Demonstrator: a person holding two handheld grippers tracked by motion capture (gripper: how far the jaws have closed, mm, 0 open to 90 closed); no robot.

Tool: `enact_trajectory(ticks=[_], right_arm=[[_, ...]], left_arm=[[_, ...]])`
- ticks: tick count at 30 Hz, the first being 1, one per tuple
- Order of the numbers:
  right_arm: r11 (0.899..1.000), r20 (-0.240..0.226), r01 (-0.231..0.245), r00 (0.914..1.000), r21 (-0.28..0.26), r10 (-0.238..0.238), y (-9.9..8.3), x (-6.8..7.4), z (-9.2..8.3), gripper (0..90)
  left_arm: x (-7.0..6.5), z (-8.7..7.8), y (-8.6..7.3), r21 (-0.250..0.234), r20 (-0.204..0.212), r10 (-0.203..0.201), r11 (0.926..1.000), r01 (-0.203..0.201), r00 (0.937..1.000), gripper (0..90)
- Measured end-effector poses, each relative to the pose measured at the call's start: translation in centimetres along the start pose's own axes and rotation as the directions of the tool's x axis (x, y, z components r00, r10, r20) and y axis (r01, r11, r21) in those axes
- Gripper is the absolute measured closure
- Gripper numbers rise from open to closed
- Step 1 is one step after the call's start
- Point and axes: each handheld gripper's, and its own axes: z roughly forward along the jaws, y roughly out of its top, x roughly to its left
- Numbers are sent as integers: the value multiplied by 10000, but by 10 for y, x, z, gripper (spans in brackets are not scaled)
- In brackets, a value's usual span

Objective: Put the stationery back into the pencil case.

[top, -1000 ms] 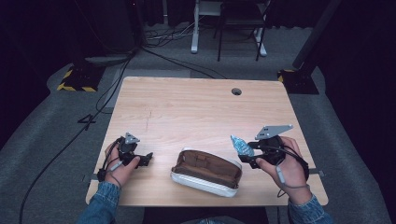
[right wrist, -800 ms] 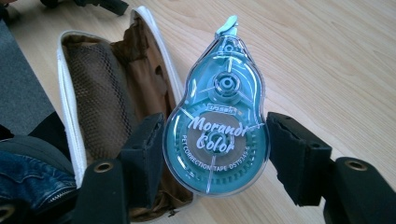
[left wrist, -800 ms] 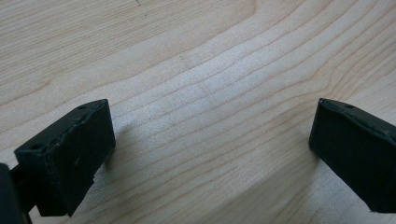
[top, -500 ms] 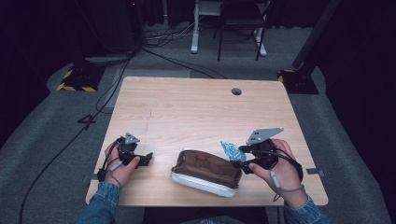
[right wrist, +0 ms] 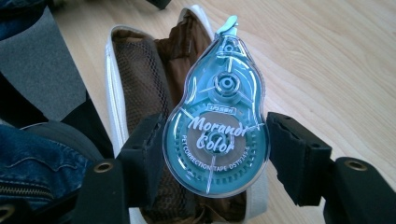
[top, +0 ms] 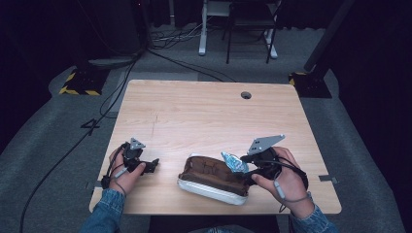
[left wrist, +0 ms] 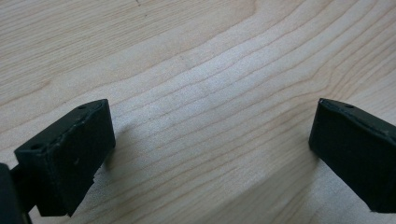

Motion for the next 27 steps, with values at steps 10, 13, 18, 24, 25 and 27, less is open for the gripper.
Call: enact_trajectory(ticks=[10, 13, 18, 24, 25, 27], right_arm=[[9992, -309, 280, 9992, 296, -270, 2, 7, 9, 395], [9988, -374, 333, 9988, 365, -319, 3, 9, 12, 395], [9978, -506, 415, 9980, 513, -389, 3, 11, 17, 395], [9951, -776, 664, 9951, 737, -607, 5, 16, 24, 395], [9947, -808, 667, 9949, 788, -603, 5, 17, 25, 395], [9938, -898, 710, 9939, 860, -632, 5, 18, 27, 395]], left_arm=[[0, 0, 0, 5, -12, 24, 10000, -24, 10000, 5], [0, 0, 0, 0, -14, 31, 10000, -31, 10000, 5], [0, 0, 0, 7, -3, 27, 10000, -27, 10000, 5], [0, 0, 0, -4, -6, 10, 10000, -10, 10000, 5], [0, 0, 0, -3, -12, -12, 10000, 12, 10000, 5], [0, 0, 0, 2, -6, 17, 10000, -17, 10000, 5]])
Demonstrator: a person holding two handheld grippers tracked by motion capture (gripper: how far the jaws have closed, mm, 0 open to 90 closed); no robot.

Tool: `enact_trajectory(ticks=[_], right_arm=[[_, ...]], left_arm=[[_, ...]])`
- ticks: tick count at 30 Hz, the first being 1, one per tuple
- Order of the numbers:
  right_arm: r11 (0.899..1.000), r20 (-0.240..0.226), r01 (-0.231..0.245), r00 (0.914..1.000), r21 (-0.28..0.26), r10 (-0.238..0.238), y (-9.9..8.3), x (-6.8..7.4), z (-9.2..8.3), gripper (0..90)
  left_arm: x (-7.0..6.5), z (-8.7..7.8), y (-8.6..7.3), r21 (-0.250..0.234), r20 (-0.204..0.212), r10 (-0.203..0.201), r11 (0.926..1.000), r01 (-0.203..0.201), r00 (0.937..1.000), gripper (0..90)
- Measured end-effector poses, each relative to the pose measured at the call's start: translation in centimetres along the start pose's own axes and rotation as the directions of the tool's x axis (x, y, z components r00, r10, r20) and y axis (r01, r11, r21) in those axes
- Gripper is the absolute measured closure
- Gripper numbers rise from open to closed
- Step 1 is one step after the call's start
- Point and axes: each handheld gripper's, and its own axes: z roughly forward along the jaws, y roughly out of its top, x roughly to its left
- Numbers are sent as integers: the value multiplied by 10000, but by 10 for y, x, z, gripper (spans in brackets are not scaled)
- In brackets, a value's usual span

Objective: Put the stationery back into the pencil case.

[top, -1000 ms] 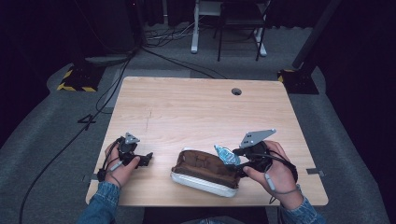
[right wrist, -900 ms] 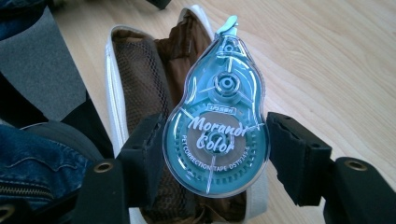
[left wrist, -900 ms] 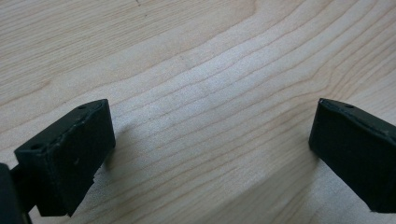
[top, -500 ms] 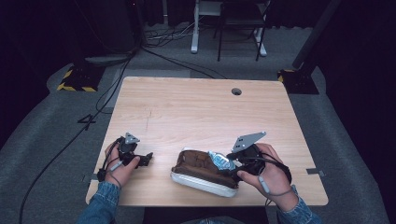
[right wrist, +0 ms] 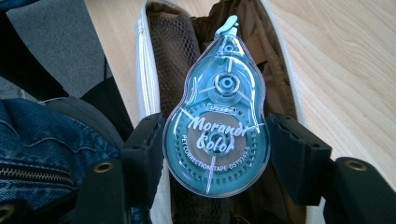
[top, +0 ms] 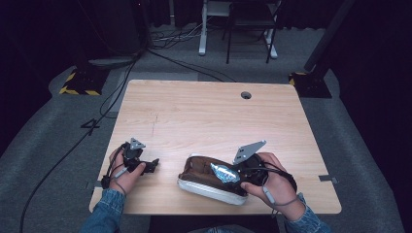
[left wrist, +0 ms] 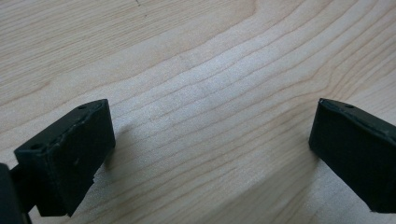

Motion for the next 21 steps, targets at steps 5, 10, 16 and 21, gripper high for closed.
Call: enact_trajectory(ticks=[5, 10, 16, 21], right_arm=[[9999, -114, 48, 9999, 157, -47, 0, 0, 6, 395], [9997, -272, 8, 9996, 261, -1, -1, -3, 12, 395], [9996, -395, -119, 9991, 262, 130, -1, -6, 18, 395], [9994, -367, -156, 9992, 298, 167, -1, -6, 22, 394]], left_arm=[[0, 0, 0, -8, -7, -21, 10000, 21, 10000, 5], [0, 0, 0, 2, 3, 5, 10000, -5, 10000, 5], [0, 0, 0, -3, -5, -20, 10000, 20, 10000, 5], [0, 0, 0, -6, 1, -6, 10000, 6, 10000, 5]])
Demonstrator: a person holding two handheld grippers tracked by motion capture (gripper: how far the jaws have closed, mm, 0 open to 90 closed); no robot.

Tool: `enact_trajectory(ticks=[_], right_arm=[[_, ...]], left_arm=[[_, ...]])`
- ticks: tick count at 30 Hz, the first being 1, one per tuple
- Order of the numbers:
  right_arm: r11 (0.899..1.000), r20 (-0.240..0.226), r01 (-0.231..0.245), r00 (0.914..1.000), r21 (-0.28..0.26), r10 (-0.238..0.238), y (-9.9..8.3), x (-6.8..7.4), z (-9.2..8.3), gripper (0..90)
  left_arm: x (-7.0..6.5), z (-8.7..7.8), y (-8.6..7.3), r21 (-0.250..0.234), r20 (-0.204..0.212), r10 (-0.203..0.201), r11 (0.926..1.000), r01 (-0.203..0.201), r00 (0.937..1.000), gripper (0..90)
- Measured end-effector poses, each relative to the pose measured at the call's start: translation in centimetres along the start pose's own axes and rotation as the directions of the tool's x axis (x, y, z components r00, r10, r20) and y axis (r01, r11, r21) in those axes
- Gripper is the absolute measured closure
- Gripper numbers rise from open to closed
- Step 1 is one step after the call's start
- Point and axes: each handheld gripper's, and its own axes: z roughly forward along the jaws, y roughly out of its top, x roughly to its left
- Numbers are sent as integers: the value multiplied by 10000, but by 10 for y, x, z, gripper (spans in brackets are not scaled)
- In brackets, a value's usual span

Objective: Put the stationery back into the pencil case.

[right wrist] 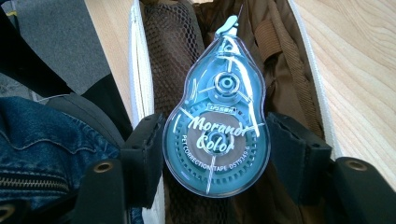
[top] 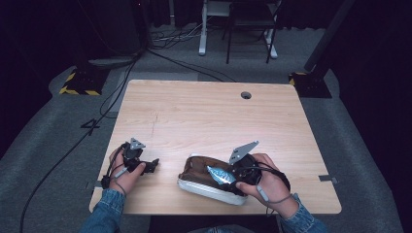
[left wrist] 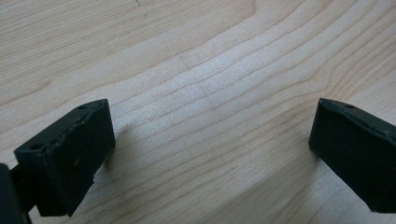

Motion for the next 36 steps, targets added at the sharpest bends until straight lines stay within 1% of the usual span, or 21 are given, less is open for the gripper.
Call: enact_trajectory(ticks=[4, 5, 8, 10, 12, 13, 14, 16, 22, 29, 33, 36], right_arm=[[10000, -46, -78, 10000, 22, 78, 0, -2, 4, 394], [9998, -56, -176, 9998, 44, 176, -1, -2, 4, 394], [9996, -28, -270, 9996, -22, 269, -1, -3, 6, 392], [9998, -15, -185, 9998, -79, 185, -1, -3, 6, 390], [9998, 51, 10, 10000, -218, -9, -1, -3, 7, 373], [9990, 90, 167, 9998, -421, -164, -1, -3, 7, 312], [9974, 181, 248, 9996, -681, -237, -1, -2, 7, 271], [9961, 273, 315, 9992, -824, -293, 0, -2, 6, 275], [9944, 288, 363, 9990, -994, -336, 0, 1, 1, 284], [9879, 441, 411, 9984, -1493, -349, 1, 3, -10, 295], [9806, 700, 431, 9971, -1911, -302, 0, 1, -20, 295], [9737, 999, 337, 9949, -2252, -113, -3, -4, -30, 295]], left_arm=[[0, 0, 0, 4, -4, -19, 10000, 19, 10000, 5], [0, 0, 0, 1, -6, -25, 10000, 25, 10000, 5], [0, 0, 0, 13, 21, -24, 10000, 23, 10000, 4], [0, 0, 0, 14, 26, -22, 10000, 22, 10000, 3], [0, 0, 0, 14, 29, -23, 10000, 23, 10000, 3], [0, 0, 0, 18, 26, -22, 10000, 22, 10000, 3], [0, 0, 0, 14, 32, -19, 10000, 19, 10000, 3], [0, 0, 0, 22, 27, -23, 10000, 23, 10000, 3], [0, 1, 1, 12, 31, 13, 10000, -13, 10000, 3], [0, 1, 1, 6, 40, 47, 10000, -47, 10000, 3], [0, 1, 1, 14, 49, 43, 10000, -43, 10000, 3], [0, 1, 2, 14, 59, 58, 10000, -58, 10000, 3]])
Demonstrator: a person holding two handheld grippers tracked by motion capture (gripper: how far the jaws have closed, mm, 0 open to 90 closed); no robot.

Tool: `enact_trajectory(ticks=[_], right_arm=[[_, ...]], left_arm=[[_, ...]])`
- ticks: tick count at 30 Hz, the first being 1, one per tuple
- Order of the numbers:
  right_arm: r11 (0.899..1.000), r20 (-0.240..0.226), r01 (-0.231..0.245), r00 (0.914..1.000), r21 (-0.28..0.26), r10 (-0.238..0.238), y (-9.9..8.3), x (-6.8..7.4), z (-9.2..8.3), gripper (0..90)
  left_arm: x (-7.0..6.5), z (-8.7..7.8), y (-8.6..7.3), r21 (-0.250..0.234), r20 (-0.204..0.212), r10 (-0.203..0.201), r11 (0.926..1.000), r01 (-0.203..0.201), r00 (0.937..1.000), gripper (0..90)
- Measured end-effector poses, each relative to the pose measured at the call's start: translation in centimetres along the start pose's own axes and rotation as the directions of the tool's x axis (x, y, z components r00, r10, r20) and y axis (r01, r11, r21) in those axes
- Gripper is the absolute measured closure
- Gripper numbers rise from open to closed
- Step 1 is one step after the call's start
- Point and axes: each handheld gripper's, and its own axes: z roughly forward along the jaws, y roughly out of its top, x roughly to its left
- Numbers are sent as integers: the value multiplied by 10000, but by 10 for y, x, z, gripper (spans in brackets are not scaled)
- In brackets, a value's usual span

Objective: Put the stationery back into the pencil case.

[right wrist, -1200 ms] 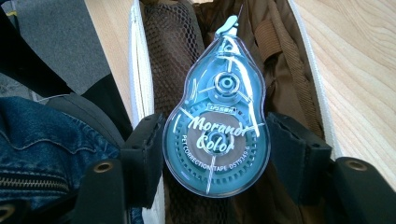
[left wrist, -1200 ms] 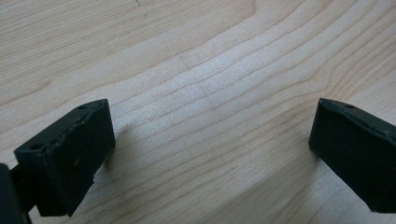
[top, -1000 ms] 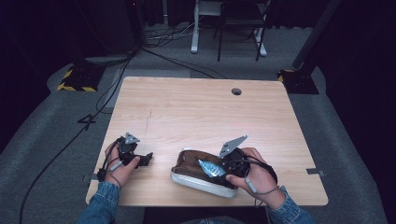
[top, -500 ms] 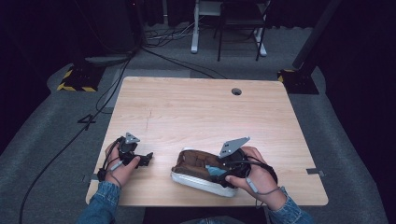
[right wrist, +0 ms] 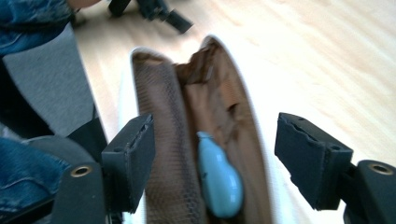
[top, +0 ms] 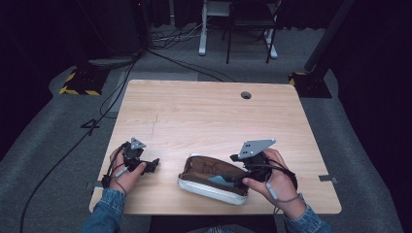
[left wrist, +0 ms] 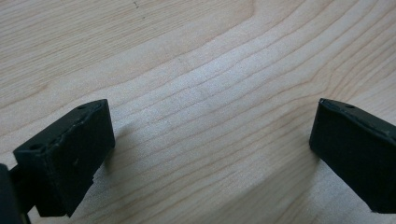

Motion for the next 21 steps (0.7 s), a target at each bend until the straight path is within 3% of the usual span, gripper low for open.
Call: enact_trajectory(ticks=[10, 12, 21], right_arm=[[9974, 1141, -277, 9928, -661, 351, -8, -24, -24, 251], [9961, 1461, -429, 9878, -771, 538, -12, -32, -29, 242], [9913, 2120, -881, 9714, -979, 1073, -25, -54, -41, 223]], left_arm=[[0, 0, 0, -2, -5, -35, 10000, 35, 10000, 3], [0, 0, 0, 10, 1, -43, 10000, 43, 10000, 3], [0, 1, 1, -12, -8, 9, 10000, -9, 10000, 3]])
